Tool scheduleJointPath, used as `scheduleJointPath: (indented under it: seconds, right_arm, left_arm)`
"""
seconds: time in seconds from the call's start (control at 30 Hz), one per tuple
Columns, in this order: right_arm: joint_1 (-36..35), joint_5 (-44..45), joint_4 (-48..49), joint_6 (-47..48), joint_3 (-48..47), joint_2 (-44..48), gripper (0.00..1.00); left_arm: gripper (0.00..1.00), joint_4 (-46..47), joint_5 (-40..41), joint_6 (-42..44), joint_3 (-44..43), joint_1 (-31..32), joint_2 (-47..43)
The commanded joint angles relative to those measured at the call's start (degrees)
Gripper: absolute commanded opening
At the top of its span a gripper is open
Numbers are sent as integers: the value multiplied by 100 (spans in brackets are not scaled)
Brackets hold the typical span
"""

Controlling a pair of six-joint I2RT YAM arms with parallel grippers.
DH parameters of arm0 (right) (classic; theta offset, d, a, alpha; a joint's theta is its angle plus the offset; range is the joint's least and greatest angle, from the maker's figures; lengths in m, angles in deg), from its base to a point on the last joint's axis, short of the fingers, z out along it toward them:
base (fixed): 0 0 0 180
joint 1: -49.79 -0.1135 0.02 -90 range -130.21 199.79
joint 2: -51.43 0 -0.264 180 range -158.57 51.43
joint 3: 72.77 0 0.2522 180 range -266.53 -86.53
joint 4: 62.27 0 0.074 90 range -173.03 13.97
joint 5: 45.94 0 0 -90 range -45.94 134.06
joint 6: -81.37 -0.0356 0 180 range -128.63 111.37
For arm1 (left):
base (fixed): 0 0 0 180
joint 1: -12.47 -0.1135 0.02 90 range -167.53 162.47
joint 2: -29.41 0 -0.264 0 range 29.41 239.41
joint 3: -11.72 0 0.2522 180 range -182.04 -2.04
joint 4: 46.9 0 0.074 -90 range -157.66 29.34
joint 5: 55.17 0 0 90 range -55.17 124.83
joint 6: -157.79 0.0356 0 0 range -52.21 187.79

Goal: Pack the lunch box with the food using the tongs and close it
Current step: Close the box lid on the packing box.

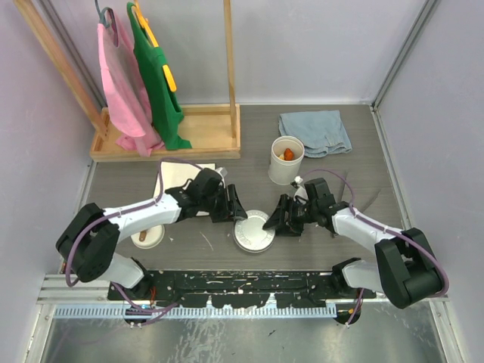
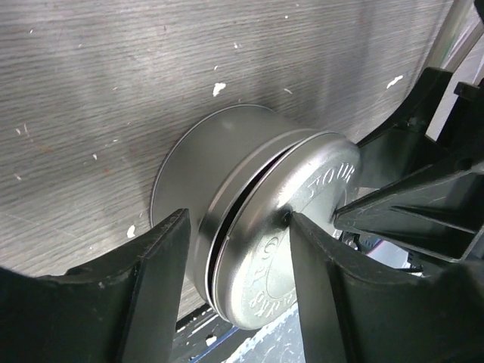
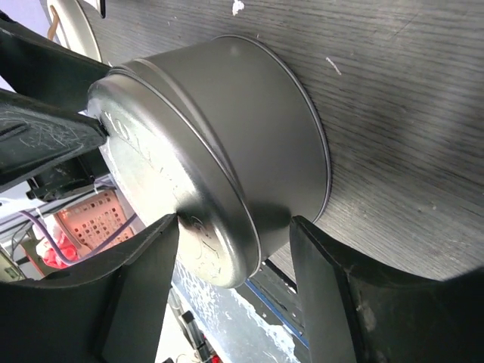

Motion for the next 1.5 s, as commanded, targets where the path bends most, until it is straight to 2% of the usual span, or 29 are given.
scheduleJointPath:
  seconds: [0.0, 0.27, 0.4, 0.53, 0.7, 0.9, 1.07, 1.47]
  right_arm:
    - [-26, 177, 102, -181, -279, -85, 65]
    - [-27, 183, 111, -224, -343, -119, 65]
    - [-29, -20, 101, -88, -343, -57, 66]
    - [-28, -104, 36, 43, -322, 144, 66]
    - [-31, -125, 59, 101, -236, 169, 66]
    - [-32, -142, 125, 132, -160, 174, 65]
    - [-36, -232, 88, 308, -128, 158, 63]
    - [-34, -308, -55, 526, -105, 117, 62]
  left_arm:
    - [54, -77, -49, 254, -168, 22, 186]
    - [50, -133, -172, 423, -204, 14, 350]
    - [58, -148, -305, 484, -218, 6, 207]
    - [71, -353, -153, 481, -230, 12, -79]
    - [74, -524, -36, 293, -113, 8, -568]
    - [73, -526, 146, -320, 446, 8, -1292]
    - [70, -16, 10, -959, 1022, 58, -1578]
    - [66, 1134, 232, -1794, 1451, 343, -1254]
